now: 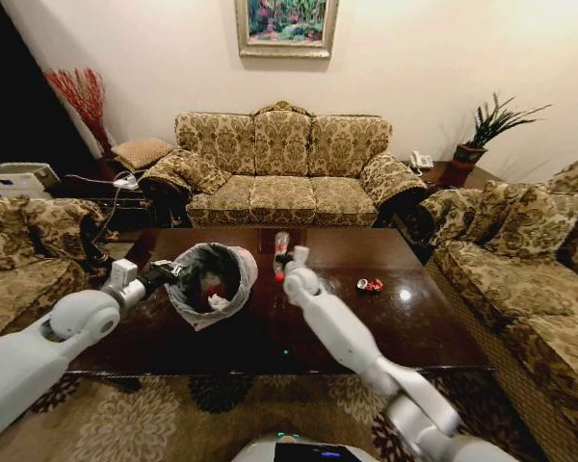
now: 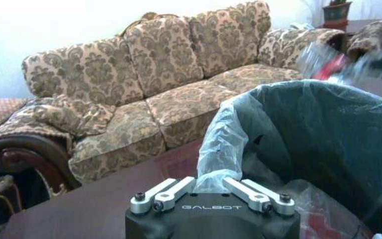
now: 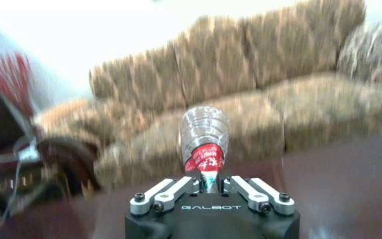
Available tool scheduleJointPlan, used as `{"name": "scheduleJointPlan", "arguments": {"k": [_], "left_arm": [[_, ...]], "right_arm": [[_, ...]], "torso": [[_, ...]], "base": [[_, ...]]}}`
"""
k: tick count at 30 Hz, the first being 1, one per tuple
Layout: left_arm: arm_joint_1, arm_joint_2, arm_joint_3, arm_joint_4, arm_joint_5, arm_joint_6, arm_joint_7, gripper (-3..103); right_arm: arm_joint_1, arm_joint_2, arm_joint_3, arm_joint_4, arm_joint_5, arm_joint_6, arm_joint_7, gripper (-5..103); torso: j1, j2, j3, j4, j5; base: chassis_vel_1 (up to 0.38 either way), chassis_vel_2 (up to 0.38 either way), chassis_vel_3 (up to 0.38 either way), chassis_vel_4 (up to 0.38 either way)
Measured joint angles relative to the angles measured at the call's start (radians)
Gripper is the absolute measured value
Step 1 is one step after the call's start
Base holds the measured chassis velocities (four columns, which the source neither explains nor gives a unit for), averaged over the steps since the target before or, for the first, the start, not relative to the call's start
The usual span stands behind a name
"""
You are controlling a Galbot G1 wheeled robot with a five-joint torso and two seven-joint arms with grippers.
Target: Move to the front of the table and place the trash on the table into the trash bin.
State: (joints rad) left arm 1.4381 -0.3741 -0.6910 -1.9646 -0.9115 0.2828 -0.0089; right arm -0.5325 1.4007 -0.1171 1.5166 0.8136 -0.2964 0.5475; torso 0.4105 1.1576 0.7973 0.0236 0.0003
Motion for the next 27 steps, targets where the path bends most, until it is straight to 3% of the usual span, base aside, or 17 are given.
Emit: {"name": "scheduleJointPlan", "arguments": {"k": [7, 9, 11, 13, 15, 17, 21, 27], "left_arm": [[-0.006, -0.010, 0.006, 0.021, 0.003, -0.011, -0.018, 2], [-0.021, -0.013, 0.022, 0.036, -0.008, -0.041, -0.018, 2], [-0.025, -0.016, 0.027, 0.039, -0.012, -0.048, -0.015, 2], [-0.039, -0.024, 0.048, 0.045, -0.031, -0.066, 0.003, 2], [-0.044, -0.024, 0.057, 0.046, -0.033, -0.070, 0.006, 2], [-0.083, -0.024, 0.119, 0.049, -0.041, -0.082, 0.024, 2], [-0.136, -0.025, 0.187, 0.053, -0.055, -0.092, 0.029, 2], [-0.192, -0.050, 0.242, 0.061, -0.059, -0.097, 0.034, 2]], "right_arm": [[0.001, -0.062, -0.016, 0.178, 0.004, 0.128, -0.082, 10], [0.002, -0.084, -0.045, 0.223, -0.034, 0.200, -0.191, 10], [0.003, -0.088, -0.055, 0.231, -0.048, 0.227, -0.236, 10], [0.017, -0.088, -0.087, 0.240, -0.063, 0.299, -0.362, 10], [0.021, -0.087, -0.092, 0.239, -0.063, 0.309, -0.386, 10], [0.036, -0.081, -0.121, 0.229, -0.054, 0.348, -0.484, 10], [0.057, -0.068, -0.174, 0.211, -0.022, 0.370, -0.565, 10], [0.076, -0.048, -0.241, 0.201, 0.027, 0.380, -0.609, 10]], "torso": [[0.000, 0.000, 0.000, 0.0011, -0.0004], [0.000, 0.000, 0.000, 0.0011, -0.0003], [0.000, 0.000, 0.000, 0.0009, -0.0003], [0.000, 0.000, 0.000, 0.0008, -0.0004], [0.000, 0.000, 0.000, 0.0009, -0.0002], [0.000, 0.000, 0.000, 0.0011, -0.0001], [0.000, 0.000, 0.000, 0.0007, -0.0003], [0.000, 0.000, 0.000, 0.0008, -0.0004]], "base": [[0.000, 0.000, 0.000, 0.000], [0.000, 0.000, 0.000, 0.000], [0.000, 0.000, 0.000, 0.000], [0.000, 0.000, 0.000, 0.000], [0.000, 0.000, 0.000, 0.000], [0.000, 0.000, 0.000, 0.000], [0.000, 0.000, 0.000, 0.000], [0.000, 0.000, 0.000, 0.000]]}}
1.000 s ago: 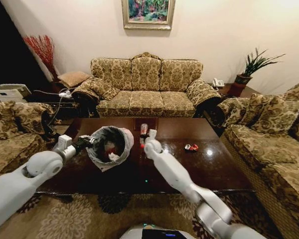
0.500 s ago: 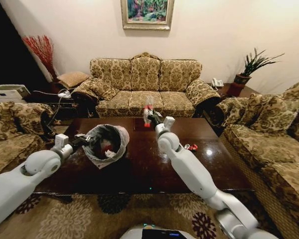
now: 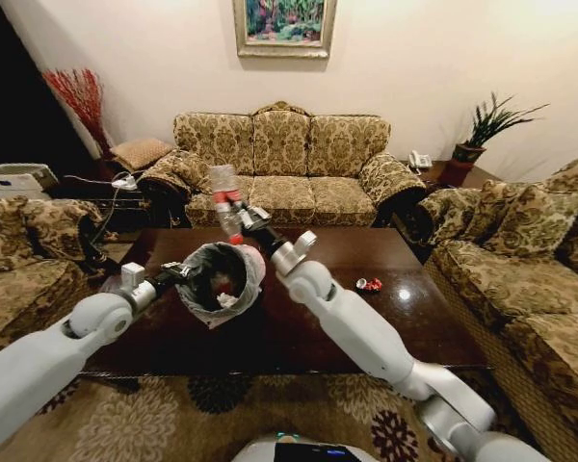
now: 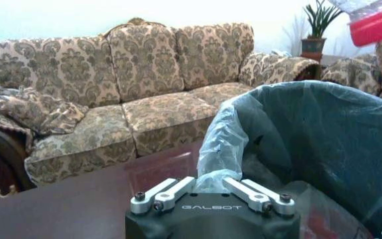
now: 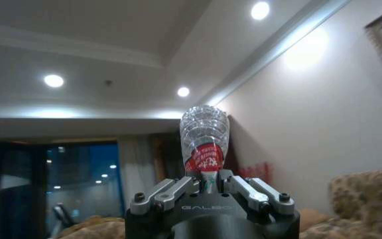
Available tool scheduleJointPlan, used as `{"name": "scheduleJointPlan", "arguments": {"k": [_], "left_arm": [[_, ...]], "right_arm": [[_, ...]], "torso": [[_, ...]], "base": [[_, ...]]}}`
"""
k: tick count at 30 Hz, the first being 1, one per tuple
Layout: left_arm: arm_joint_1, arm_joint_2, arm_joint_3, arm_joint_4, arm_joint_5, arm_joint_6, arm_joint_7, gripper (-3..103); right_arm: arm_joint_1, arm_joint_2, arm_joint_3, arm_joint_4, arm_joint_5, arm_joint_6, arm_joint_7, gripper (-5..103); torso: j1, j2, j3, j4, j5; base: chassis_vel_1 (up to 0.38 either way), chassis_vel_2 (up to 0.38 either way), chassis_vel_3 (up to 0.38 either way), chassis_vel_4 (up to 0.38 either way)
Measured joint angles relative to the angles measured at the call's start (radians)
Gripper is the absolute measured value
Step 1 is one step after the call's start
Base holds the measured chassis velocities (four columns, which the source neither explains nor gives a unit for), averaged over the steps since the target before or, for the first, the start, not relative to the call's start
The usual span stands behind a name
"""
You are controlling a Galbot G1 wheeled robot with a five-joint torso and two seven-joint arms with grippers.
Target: Move to the front of the table and place the trash on the table into the trash bin.
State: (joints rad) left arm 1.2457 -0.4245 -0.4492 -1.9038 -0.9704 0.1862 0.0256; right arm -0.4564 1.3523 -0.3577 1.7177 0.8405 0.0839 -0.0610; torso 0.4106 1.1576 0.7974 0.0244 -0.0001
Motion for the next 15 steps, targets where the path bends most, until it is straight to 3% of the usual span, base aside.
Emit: {"name": "scheduleJointPlan", "arguments": {"k": [8, 13, 15], "left_arm": [[-0.013, -0.017, 0.004, 0.018, 0.002, -0.009, -0.001, 2], [-0.016, -0.021, -0.005, 0.027, 0.001, -0.015, -0.001, 2], [-0.015, -0.024, -0.011, 0.029, -0.001, -0.015, -0.001, 2]], "right_arm": [[-0.012, -0.033, -0.031, 0.008, 0.015, -0.002, -0.060, 10], [-0.027, -0.066, -0.033, -0.006, -0.049, 0.009, -0.081, 8], [-0.031, -0.073, -0.036, -0.009, -0.058, 0.009, -0.080, 19]], "torso": [[0.000, 0.000, 0.000, -0.0001, 0.0003], [0.000, 0.000, 0.000, 0.0000, 0.0002], [0.000, 0.000, 0.000, 0.0000, 0.0003]], "base": [[0.000, 0.000, 0.000, 0.000], [0.000, 0.000, 0.000, 0.000], [0.000, 0.000, 0.000, 0.000]]}}
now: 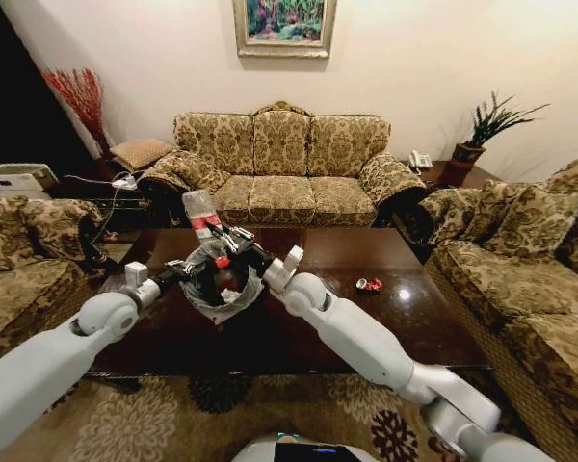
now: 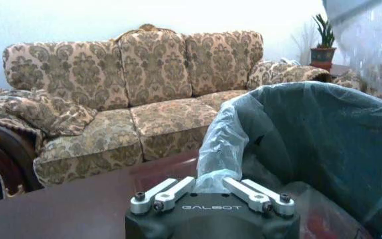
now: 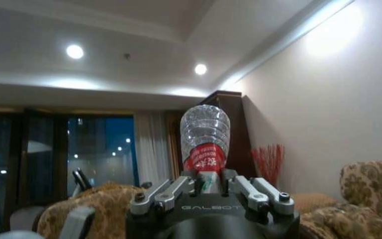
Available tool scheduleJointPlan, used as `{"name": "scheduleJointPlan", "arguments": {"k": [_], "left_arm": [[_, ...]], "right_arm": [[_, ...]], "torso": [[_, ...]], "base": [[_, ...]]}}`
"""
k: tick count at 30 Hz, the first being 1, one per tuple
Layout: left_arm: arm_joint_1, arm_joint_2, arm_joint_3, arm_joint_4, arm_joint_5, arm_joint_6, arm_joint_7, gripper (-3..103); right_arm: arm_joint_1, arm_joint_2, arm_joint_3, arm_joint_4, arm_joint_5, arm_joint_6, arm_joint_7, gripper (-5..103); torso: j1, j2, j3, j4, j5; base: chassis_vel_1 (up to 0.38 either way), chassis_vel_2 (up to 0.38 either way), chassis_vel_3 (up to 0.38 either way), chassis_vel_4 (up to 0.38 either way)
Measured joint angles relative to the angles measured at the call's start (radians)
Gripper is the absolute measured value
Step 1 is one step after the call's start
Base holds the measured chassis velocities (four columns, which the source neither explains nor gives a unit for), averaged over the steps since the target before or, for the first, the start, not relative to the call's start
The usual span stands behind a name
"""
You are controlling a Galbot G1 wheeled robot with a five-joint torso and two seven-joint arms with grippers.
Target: Move to the front of the table and place the trash on the table into the trash bin.
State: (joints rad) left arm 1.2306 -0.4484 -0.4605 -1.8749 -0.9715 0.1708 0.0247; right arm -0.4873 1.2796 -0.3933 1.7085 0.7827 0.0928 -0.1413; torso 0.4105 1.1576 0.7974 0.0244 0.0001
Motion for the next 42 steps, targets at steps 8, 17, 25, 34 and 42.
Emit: {"name": "scheduleJointPlan", "arguments": {"k": [8, 17, 25, 34, 42], "left_arm": [[0.024, -0.002, -0.015, -0.017, -0.006, -0.001, 0.001, 2], [0.069, 0.005, -0.061, -0.029, -0.015, -0.001, 0.014, 2], [0.107, 0.043, -0.098, -0.034, -0.050, 0.033, 0.030, 2], [0.118, 0.114, -0.134, -0.048, -0.099, 0.069, 0.047, 2], [0.122, 0.188, -0.139, -0.055, -0.163, 0.108, 0.078, 2]], "right_arm": [[-0.015, 0.007, 0.001, -0.014, -0.016, 0.001, 0.014, 45], [-0.016, 0.010, 0.000, -0.021, -0.024, 0.006, 0.020, 73], [-0.027, 0.003, 0.021, -0.003, -0.030, 0.006, 0.034, 100], [-0.037, 0.001, 0.090, 0.037, 0.014, -0.005, 0.064, 100], [-0.097, -0.044, 0.150, 0.095, 0.034, -0.011, 0.067, 100]], "torso": [[0.000, 0.000, 0.000, 0.0002, -0.0004], [0.000, 0.000, 0.000, 0.0001, -0.0002], [0.000, 0.000, 0.000, 0.0001, 0.0001], [0.000, 0.000, 0.000, 0.0000, 0.0001], [0.000, 0.000, 0.000, 0.0000, -0.0002]], "base": [[0.000, 0.000, 0.000, 0.000], [0.000, 0.000, 0.000, 0.000], [0.000, 0.000, 0.000, 0.000], [0.000, 0.000, 0.000, 0.000], [0.000, 0.000, 0.000, 0.000]]}}
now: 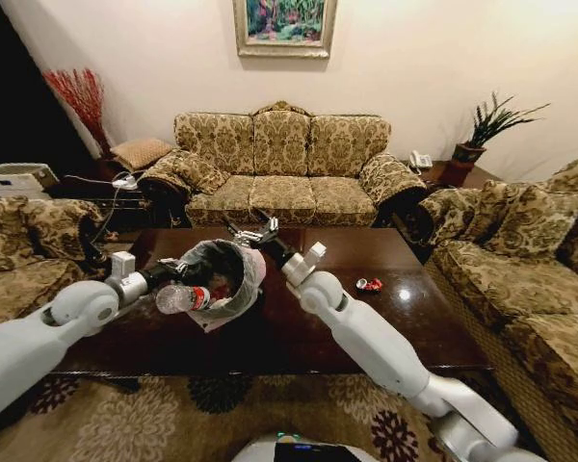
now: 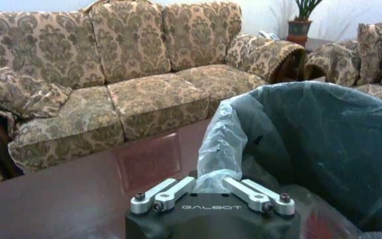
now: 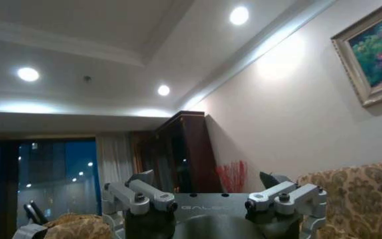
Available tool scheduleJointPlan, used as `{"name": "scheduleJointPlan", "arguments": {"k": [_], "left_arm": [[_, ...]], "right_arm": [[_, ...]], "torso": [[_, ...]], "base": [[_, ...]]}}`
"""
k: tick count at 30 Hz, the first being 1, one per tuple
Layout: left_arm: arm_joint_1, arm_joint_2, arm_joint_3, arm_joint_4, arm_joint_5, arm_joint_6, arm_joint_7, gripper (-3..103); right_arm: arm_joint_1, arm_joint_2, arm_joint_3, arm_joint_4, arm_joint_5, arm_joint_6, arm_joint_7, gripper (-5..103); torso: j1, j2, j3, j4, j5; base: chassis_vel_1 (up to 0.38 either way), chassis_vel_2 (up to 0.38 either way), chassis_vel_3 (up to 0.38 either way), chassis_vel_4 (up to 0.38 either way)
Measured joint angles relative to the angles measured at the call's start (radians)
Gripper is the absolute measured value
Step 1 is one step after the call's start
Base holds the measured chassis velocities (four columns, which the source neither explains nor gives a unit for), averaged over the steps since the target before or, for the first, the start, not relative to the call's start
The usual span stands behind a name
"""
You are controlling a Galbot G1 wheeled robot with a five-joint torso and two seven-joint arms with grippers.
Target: Move to the front of the table and place the trash on the table into the trash bin.
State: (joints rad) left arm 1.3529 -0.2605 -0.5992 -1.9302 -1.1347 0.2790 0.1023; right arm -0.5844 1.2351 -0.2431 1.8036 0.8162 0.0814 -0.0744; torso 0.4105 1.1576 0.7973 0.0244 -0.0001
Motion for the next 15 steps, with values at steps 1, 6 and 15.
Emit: {"name": "scheduleJointPlan", "arguments": {"k": [1, 6, 15], "left_arm": [[0.000, 0.000, 0.000, 0.000, 0.000, 0.000, 0.000, 2], [0.004, 0.033, -0.003, 0.014, 0.009, 0.005, 0.035, 2], [0.014, 0.051, 0.000, 0.039, 0.042, -0.008, 0.073, 2]], "right_arm": [[0.000, 0.000, 0.000, 0.000, 0.000, 0.000, 0.000, 100], [-0.052, -0.019, 0.063, 0.027, 0.012, -0.002, -0.020, 100], [-0.134, -0.055, 0.169, 0.080, 0.016, -0.015, -0.015, 100]], "torso": [[0.000, 0.000, 0.000, 0.0000, 0.0000], [0.000, 0.000, 0.000, 0.0001, 0.0000], [0.000, 0.000, 0.000, 0.0001, -0.0001]], "base": [[0.000, 0.000, 0.000, 0.000], [0.000, 0.000, 0.000, 0.000], [0.000, 0.000, 0.000, 0.000]]}}
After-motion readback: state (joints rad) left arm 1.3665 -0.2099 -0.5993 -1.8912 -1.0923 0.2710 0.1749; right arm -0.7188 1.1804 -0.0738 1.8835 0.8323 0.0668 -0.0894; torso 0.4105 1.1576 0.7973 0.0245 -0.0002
